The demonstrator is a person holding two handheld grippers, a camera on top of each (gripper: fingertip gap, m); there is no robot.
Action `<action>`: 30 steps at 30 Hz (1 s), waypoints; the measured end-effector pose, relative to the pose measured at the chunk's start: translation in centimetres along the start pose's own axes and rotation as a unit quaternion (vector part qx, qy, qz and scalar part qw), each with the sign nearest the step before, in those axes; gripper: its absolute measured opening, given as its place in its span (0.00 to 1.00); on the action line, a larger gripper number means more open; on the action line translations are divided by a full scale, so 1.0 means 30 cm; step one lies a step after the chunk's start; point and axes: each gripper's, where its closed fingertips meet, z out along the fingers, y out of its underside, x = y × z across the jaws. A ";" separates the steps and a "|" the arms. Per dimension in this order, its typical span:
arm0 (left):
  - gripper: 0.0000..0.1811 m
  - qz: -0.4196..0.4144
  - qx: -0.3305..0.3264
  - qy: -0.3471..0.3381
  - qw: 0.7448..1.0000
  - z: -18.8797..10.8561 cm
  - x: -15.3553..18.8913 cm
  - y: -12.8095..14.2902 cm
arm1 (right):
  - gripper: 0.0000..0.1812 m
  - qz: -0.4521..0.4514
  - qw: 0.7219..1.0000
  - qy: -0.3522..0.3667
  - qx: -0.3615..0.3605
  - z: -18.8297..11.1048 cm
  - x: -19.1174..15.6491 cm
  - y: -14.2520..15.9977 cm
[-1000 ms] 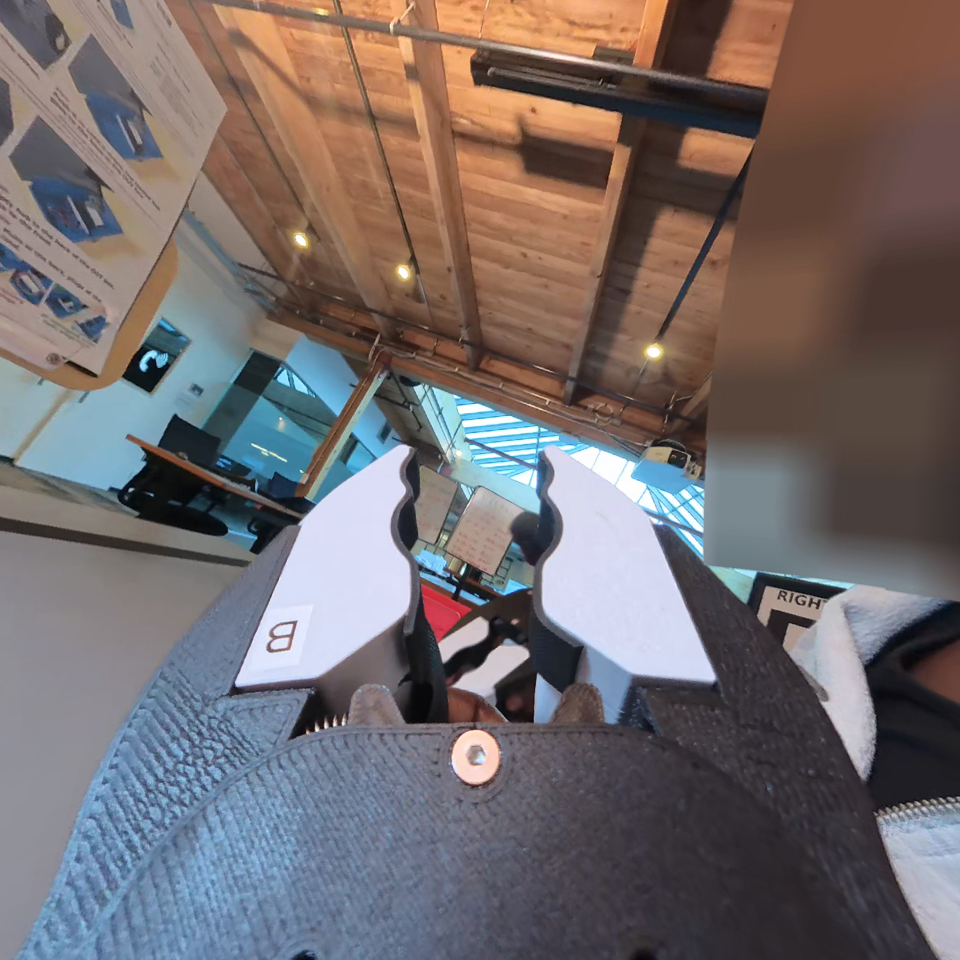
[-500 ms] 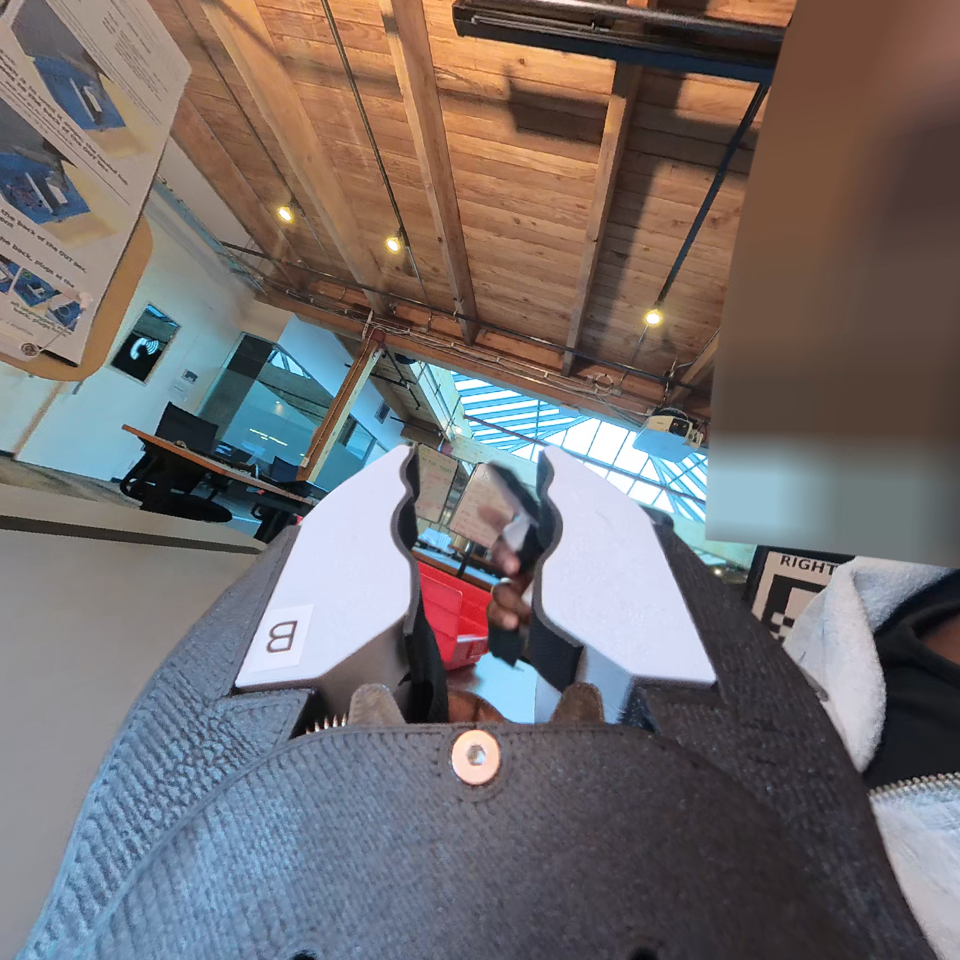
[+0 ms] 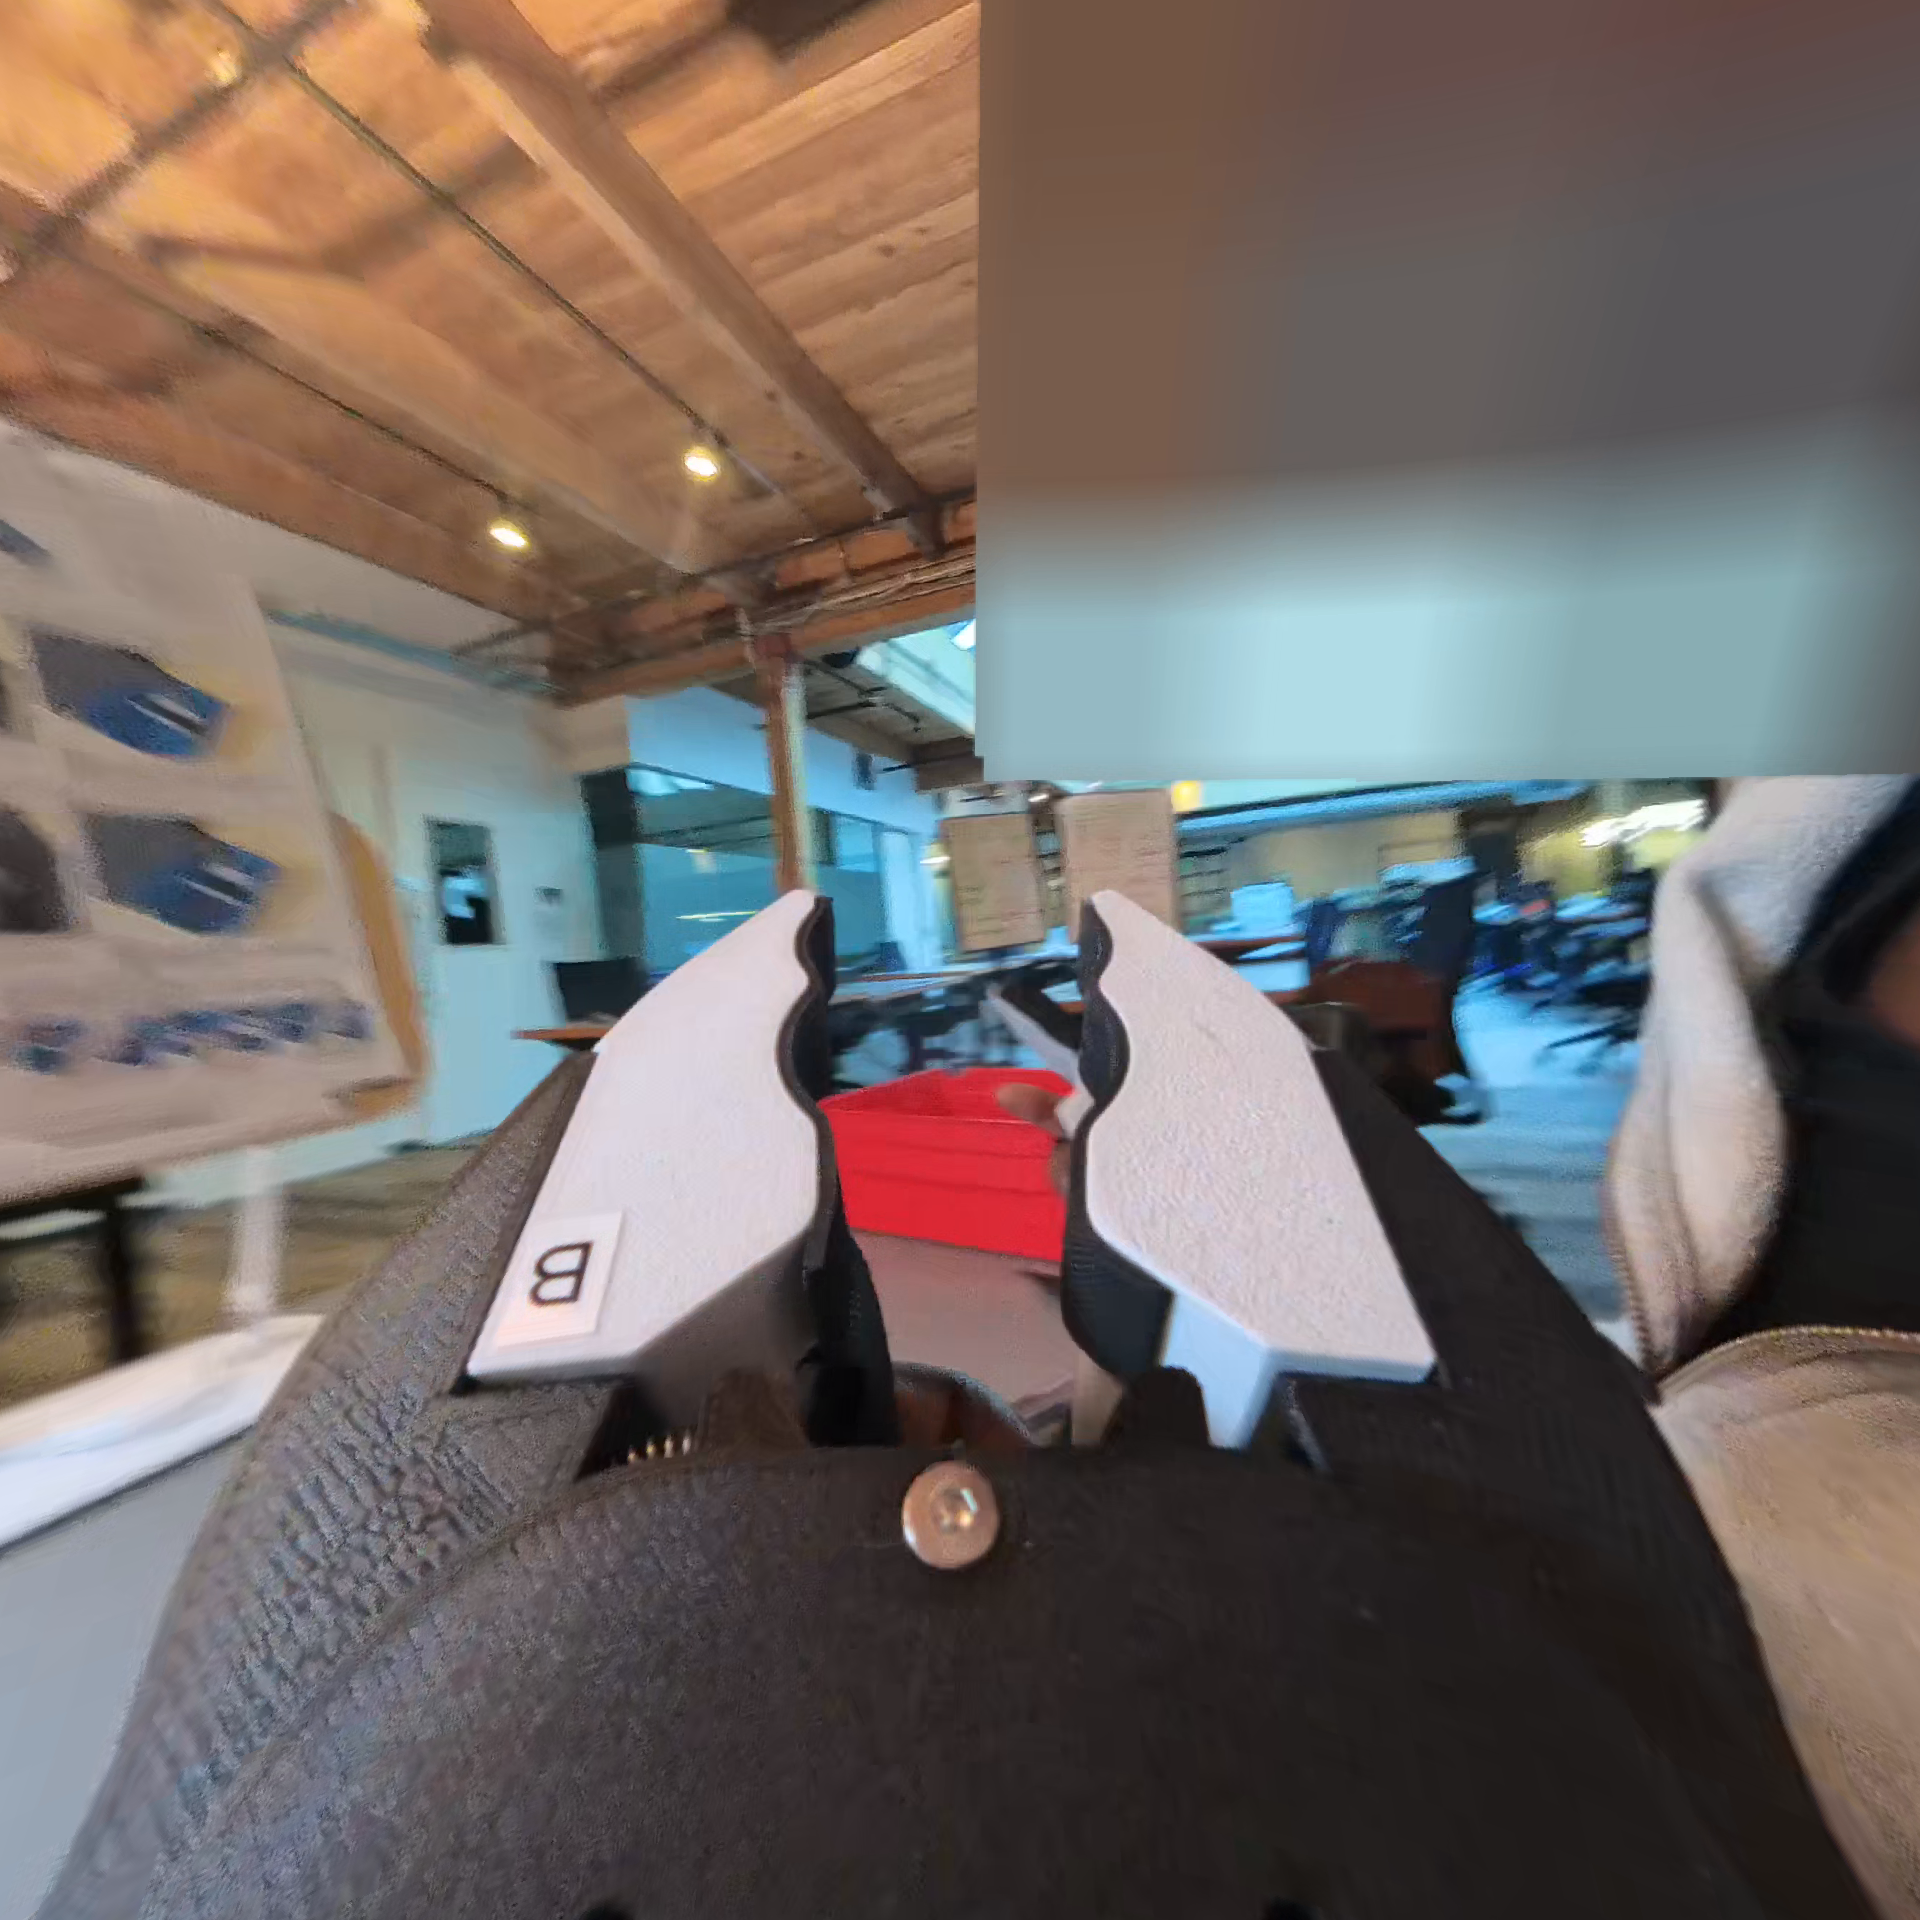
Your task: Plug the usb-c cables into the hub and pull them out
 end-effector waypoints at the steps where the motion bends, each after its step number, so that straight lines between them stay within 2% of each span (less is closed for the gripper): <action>1: 0.25 0.034 -0.016 -0.025 0.999 -0.041 -0.032 -0.057 | 0.40 0.007 1.000 0.003 0.003 -0.001 0.007 -0.003; 2: 0.24 0.067 -0.054 -0.064 0.994 -0.091 -0.083 -0.092 | 0.40 0.015 1.000 0.006 0.005 -0.003 0.013 -0.005; 3: 0.23 0.100 -0.128 -0.122 0.979 -0.159 -0.160 -0.098 | 0.40 0.023 1.000 0.007 0.007 -0.004 0.017 -0.006; 4: 0.23 0.137 -0.226 -0.184 0.947 -0.252 -0.252 -0.082 | 0.39 0.027 1.000 0.009 0.008 -0.005 0.020 -0.007; 6: 0.23 0.193 -0.424 -0.247 0.850 -0.474 -0.395 -0.037 | 0.39 0.026 1.000 0.011 0.009 -0.005 0.023 -0.007; 8: 0.23 0.205 -0.565 -0.248 0.759 -0.656 -0.482 -0.003 | 0.39 0.024 1.000 0.011 0.006 -0.003 0.022 -0.002; 10: 0.23 0.213 -0.660 -0.229 0.683 -0.776 -0.547 0.031 | 0.39 0.024 1.000 0.009 0.001 0.000 0.019 0.006; 11: 0.23 0.214 -0.696 -0.212 0.652 -0.814 -0.571 0.054 | 0.39 0.022 1.000 0.008 -0.001 0.001 0.017 0.009; 13: 0.23 0.207 -0.740 -0.179 0.615 -0.860 -0.606 0.106 | 0.39 0.016 1.000 0.008 -0.003 0.002 0.015 0.012; 15: 0.23 0.171 -0.772 -0.153 0.593 -0.900 -0.629 0.164 | 0.39 0.009 1.000 0.009 -0.006 0.003 0.013 0.015; 17: 0.23 0.184 -0.787 -0.142 0.572 -0.925 -0.674 0.193 | 0.38 0.008 1.000 0.007 -0.009 0.005 0.012 0.019; 20: 0.23 0.201 -0.793 -0.104 0.565 -0.926 -0.689 0.238 | 0.38 0.011 1.000 0.010 -0.011 0.005 0.016 0.021; 24: 0.12 0.225 -0.803 -0.084 0.545 -0.939 -0.695 0.255 | 0.37 0.016 1.000 0.018 -0.007 0.003 0.029 0.015; 26: 0.09 0.235 -0.788 -0.118 0.557 -0.911 -0.705 0.206 | 0.36 0.018 1.000 0.022 -0.006 0.002 0.034 0.015; 30: 0.06 0.273 -0.689 -0.229 0.631 -0.781 -0.731 0.011 | 0.36 0.020 0.999 0.023 -0.012 0.004 0.036 0.023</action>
